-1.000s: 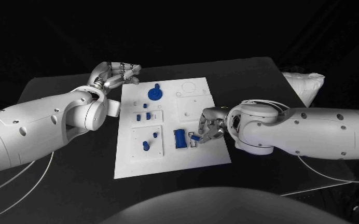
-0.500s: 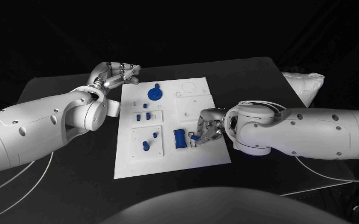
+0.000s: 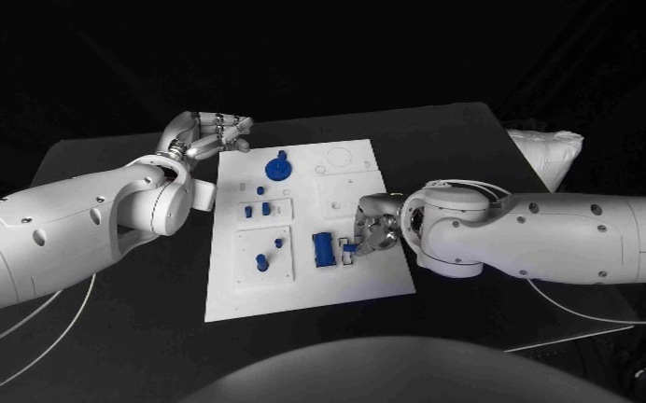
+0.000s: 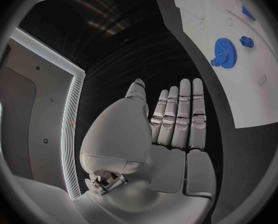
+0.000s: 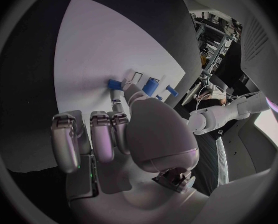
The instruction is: Assemble the parts on the task board
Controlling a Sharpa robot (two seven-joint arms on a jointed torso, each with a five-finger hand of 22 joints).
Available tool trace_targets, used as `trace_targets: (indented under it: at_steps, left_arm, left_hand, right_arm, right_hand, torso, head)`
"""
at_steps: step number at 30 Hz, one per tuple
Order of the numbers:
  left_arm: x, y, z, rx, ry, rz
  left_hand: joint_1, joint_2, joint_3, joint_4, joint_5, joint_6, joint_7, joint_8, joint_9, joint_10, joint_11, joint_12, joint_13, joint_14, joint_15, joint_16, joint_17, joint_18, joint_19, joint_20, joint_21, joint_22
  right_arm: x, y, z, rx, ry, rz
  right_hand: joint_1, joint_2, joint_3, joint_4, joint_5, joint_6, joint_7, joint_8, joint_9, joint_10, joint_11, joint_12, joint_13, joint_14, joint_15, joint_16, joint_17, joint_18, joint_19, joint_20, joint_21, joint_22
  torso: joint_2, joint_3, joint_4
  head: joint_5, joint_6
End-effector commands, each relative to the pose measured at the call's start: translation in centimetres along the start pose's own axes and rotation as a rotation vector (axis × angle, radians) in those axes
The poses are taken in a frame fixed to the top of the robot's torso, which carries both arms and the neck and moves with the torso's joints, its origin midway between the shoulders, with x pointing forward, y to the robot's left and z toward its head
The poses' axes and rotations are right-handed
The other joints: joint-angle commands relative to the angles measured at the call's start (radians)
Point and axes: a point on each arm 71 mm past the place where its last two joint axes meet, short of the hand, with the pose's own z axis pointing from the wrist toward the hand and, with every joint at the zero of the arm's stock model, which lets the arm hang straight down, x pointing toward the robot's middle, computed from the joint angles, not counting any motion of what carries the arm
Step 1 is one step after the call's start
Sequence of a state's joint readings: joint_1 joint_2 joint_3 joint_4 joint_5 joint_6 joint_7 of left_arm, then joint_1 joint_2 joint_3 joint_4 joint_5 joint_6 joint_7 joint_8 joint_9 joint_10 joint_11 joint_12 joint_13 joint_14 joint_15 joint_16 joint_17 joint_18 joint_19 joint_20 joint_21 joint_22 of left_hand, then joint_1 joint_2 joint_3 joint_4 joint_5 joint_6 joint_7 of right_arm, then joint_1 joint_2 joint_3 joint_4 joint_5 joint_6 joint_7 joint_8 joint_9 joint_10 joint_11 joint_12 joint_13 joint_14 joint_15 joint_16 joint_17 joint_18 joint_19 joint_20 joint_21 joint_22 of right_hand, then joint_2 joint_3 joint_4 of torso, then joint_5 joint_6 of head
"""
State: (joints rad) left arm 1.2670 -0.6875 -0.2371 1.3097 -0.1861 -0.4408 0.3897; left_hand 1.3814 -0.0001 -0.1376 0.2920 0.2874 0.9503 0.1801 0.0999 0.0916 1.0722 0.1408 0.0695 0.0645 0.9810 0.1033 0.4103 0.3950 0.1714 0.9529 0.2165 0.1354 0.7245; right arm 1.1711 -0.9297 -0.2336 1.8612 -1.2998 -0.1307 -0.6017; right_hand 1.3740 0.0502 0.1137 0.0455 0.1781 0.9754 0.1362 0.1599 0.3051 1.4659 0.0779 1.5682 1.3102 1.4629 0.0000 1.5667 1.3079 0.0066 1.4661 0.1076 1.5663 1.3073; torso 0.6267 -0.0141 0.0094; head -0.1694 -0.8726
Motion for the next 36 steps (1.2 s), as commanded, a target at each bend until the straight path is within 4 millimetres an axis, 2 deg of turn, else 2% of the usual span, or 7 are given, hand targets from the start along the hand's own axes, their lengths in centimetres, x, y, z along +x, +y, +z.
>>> trace_targets:
  at_steps: [1, 15, 18, 21, 25, 28, 36]
  left_arm:
    - [0.24, -0.18, 0.03, 0.013, 0.018, -0.004]
    - [0.26, -0.18, 0.05, 0.013, 0.019, -0.005]
    - [0.26, -0.17, 0.05, 0.013, 0.019, -0.005]
    - [0.26, -0.18, 0.05, 0.013, 0.019, -0.005]
    - [0.29, -0.18, 0.05, 0.013, 0.020, -0.005]
    - [0.31, -0.19, 0.06, 0.013, 0.021, -0.005]
    - [0.31, -0.18, 0.06, 0.013, 0.021, -0.005]
  left_hand:
    - [0.003, 0.010, -0.004, 0.000, 0.004, -0.006, 0.003, 0.005, 0.002, -0.006, -0.002, 0.006, 0.001, -0.006, -0.002, 0.005, -0.002, 0.011, 0.008, -0.001, -0.003, -0.001]
    - [0.005, 0.011, -0.005, 0.000, 0.005, -0.007, 0.003, 0.006, 0.002, -0.006, -0.002, 0.006, 0.001, -0.006, -0.002, 0.006, -0.002, 0.011, 0.009, -0.001, -0.005, -0.003]
    - [0.005, 0.011, -0.005, 0.000, 0.005, -0.007, 0.003, 0.006, 0.002, -0.006, -0.002, 0.006, 0.001, -0.006, -0.002, 0.006, -0.002, 0.011, 0.009, -0.001, -0.005, -0.003]
    - [0.005, 0.011, -0.005, 0.000, 0.005, -0.007, 0.003, 0.006, 0.002, -0.006, -0.002, 0.006, 0.001, -0.006, -0.002, 0.006, -0.002, 0.011, 0.009, -0.001, -0.005, -0.003]
    - [0.005, 0.011, -0.005, 0.000, 0.005, -0.007, 0.003, 0.006, 0.002, -0.006, -0.002, 0.006, 0.001, -0.006, -0.002, 0.006, -0.002, 0.011, 0.009, -0.001, -0.005, -0.003]
    - [0.005, 0.011, -0.005, 0.000, 0.005, -0.007, 0.003, 0.006, 0.002, -0.006, -0.002, 0.006, 0.001, -0.006, -0.002, 0.006, -0.002, 0.011, 0.009, -0.001, -0.005, -0.003]
    - [0.005, 0.011, -0.005, 0.000, 0.005, -0.007, 0.003, 0.006, 0.002, -0.006, -0.002, 0.006, 0.001, -0.006, -0.002, 0.006, -0.002, 0.011, 0.009, -0.001, -0.005, -0.003]
  right_arm:
    - [0.45, -0.22, 0.09, 0.024, 0.035, -0.015]
    - [0.70, -0.39, 0.16, 0.044, 0.074, -0.016]
    - [0.73, -0.41, 0.16, 0.046, 0.078, -0.016]
    - [0.75, -0.41, 0.16, 0.045, 0.082, -0.017]
    - [0.79, -0.39, 0.16, 0.043, 0.086, -0.018]
    - [0.82, -0.38, 0.16, 0.043, 0.091, -0.018]
    - [0.87, -0.38, 0.18, 0.052, 0.097, -0.022]
  right_hand:
    - [-0.003, 0.011, 0.008, 0.002, 0.009, 0.005, 0.001, -0.010, -0.005, 0.105, -0.006, 0.003, 0.261, 0.108, -0.003, 0.004, 0.263, -0.007, 0.105, 0.001, 0.004, 0.263]
    - [-0.020, 0.001, 0.011, 0.004, 0.006, -0.007, 0.002, -0.036, -0.028, 0.105, -0.004, 0.003, 0.261, 0.108, -0.001, 0.004, 0.263, -0.007, 0.105, 0.002, 0.004, 0.263]
    - [-0.021, 0.002, 0.017, 0.002, 0.007, -0.010, -0.006, -0.046, -0.038, 0.105, -0.010, 0.003, 0.261, 0.108, -0.004, 0.004, 0.263, -0.007, 0.105, 0.001, 0.004, 0.263]
    - [-0.018, 0.004, 0.027, -0.003, 0.012, -0.007, -0.023, -0.053, -0.048, 0.105, -0.024, 0.003, 0.261, 0.108, -0.012, 0.004, 0.263, -0.007, 0.105, -0.004, 0.004, 0.263]
    - [-0.022, 0.007, 0.041, -0.007, 0.051, 0.004, -0.034, -0.057, -0.058, 0.105, -0.037, 0.003, 0.261, 0.108, -0.025, 0.004, 0.263, -0.007, 0.105, -0.016, 0.004, 0.263]
    - [-0.025, -0.002, 0.051, -0.016, 0.095, -0.003, -0.028, -0.065, -0.067, 0.105, -0.033, 0.003, 0.261, 0.108, -0.027, 0.004, 0.263, -0.007, 0.105, -0.021, 0.004, 0.263]
    - [-0.034, -0.030, 0.051, -0.030, 0.098, -0.036, -0.010, -0.072, -0.076, 0.105, -0.019, 0.003, 0.261, 0.108, -0.018, 0.004, 0.263, -0.007, 0.105, -0.016, 0.004, 0.263]
  torso:
    - [0.000, 0.0002, 0.0004]
    - [0.000, 0.0004, 0.0000]
    - [0.000, 0.0000, -0.0001]
    - [0.000, -0.0002, -0.0001]
    - [0.000, -0.0004, -0.0005]
    - [-0.001, -0.0004, -0.0004]
    - [-0.001, 0.0000, -0.0001]
  head:
    - [0.000, 0.000]
    - [0.001, 0.000]
    - [0.000, 0.000]
    - [0.000, 0.000]
    - [0.000, 0.000]
    - [0.000, 0.000]
    - [0.000, 0.000]
